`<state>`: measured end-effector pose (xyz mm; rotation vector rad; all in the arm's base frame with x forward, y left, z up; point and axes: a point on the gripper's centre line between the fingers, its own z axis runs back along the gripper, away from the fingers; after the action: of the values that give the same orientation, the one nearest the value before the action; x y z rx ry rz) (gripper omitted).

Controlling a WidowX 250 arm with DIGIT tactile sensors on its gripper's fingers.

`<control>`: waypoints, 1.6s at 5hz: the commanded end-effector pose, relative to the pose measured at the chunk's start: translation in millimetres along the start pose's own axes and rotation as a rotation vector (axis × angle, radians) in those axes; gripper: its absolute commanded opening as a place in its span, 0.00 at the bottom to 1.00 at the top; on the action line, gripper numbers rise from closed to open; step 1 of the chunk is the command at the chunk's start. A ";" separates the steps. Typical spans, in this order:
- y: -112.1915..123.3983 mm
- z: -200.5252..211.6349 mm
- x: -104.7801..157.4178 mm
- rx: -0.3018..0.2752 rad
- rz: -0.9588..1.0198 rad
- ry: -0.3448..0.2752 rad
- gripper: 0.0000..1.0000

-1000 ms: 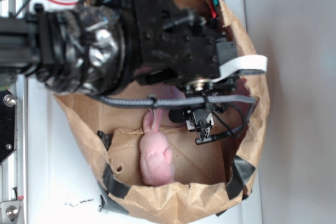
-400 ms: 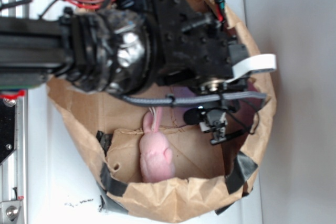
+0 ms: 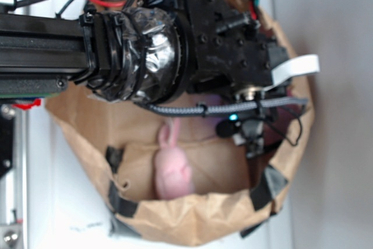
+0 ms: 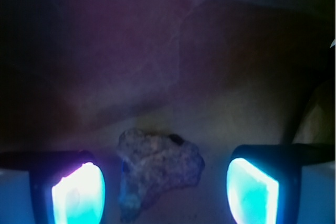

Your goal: Grab the rock.

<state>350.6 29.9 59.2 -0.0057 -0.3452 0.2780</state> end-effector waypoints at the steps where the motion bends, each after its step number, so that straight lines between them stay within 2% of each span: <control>1: -18.0 4.4 13.3 0.017 -0.042 -0.089 1.00; 3: -35.2 -12.4 -1.2 0.052 -0.079 -0.057 1.00; 4: -36.3 -12.9 -3.7 0.078 -0.101 -0.051 1.00; 5: -32.2 -10.1 -1.4 0.078 -0.079 -0.063 0.00; 6: -22.3 0.0 3.6 0.077 -0.065 -0.071 0.00; 7: -3.7 25.9 7.8 0.054 -0.050 -0.017 0.00; 8: 15.3 60.7 4.0 -0.010 -0.093 0.068 0.00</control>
<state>320.2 35.8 89.4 -0.0108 -0.1895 0.1704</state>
